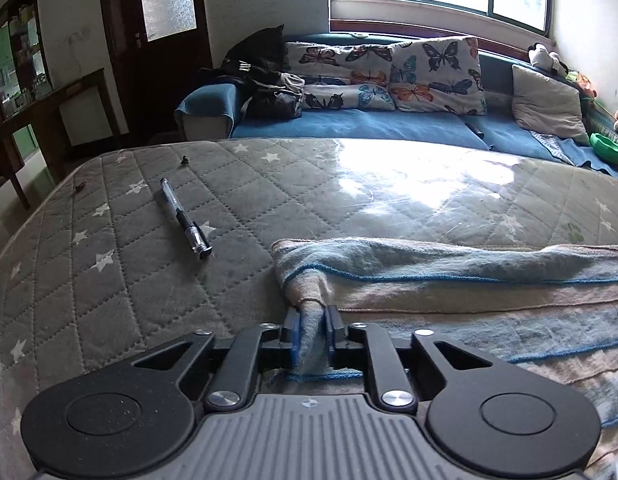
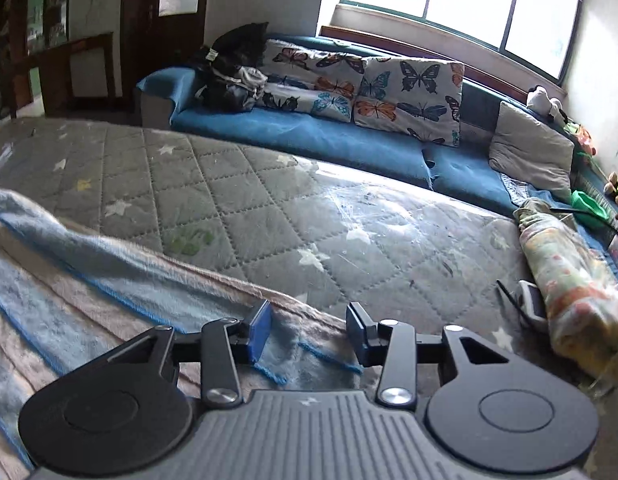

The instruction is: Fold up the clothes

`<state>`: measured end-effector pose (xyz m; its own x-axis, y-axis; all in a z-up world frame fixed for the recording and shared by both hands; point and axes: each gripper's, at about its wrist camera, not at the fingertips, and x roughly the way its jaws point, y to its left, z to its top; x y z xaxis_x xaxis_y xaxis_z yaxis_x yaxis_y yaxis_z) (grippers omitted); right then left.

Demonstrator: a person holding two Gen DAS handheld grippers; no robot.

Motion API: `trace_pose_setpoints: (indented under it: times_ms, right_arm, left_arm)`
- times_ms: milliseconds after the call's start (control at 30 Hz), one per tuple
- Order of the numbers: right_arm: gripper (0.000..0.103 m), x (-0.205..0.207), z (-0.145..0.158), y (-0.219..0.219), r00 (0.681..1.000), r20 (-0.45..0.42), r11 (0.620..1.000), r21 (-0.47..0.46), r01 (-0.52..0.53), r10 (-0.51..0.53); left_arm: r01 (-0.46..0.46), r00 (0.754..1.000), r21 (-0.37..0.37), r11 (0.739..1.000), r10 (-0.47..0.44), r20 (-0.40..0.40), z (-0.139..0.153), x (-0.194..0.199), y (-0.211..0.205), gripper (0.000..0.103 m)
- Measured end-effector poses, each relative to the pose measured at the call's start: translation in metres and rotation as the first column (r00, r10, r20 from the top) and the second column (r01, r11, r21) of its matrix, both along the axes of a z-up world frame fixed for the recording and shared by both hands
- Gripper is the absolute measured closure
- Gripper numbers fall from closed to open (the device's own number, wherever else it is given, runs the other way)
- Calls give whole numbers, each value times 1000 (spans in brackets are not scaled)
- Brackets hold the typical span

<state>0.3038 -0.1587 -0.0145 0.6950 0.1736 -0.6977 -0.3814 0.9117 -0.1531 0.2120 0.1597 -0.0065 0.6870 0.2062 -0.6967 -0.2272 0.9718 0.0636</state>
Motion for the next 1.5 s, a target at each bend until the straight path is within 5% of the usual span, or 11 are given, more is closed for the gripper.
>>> trace_pose_setpoints:
  times_ms: [100, 200, 433, 733, 967, 1200, 1500]
  right_arm:
    - [60, -22, 7, -5, 999, -13, 1000, 5, -31, 31]
    - [52, -43, 11, -15, 999, -34, 999, 20, -39, 40]
    - [45, -113, 19, -78, 998, -48, 994, 98, 54, -49]
    - [45, -188, 13, -137, 984, -59, 961, 214, 177, -168]
    - [48, -204, 1, -135, 979, -52, 935, 292, 202, -196]
    - [95, -213, -3, -124, 975, -22, 929, 300, 216, -219]
    - [100, -262, 25, -138, 951, 92, 918, 303, 256, -296]
  left_arm:
    - [2, 1000, -3, 1000, -2, 4, 5, -11, 0, 77]
    - [4, 1000, -9, 1000, -4, 19, 13, -31, -7, 56]
    - [106, 994, -38, 994, -106, 7, 15, -84, -54, 34]
    - [140, 990, -36, 990, -139, 31, 9, -130, -95, 29]
    - [125, 992, -54, 991, -126, -2, -1, -138, -98, 26]
    - [112, 994, -66, 992, -112, 13, 6, -134, -89, 23]
    - [106, 994, -44, 993, -108, -27, -7, -127, -86, 23]
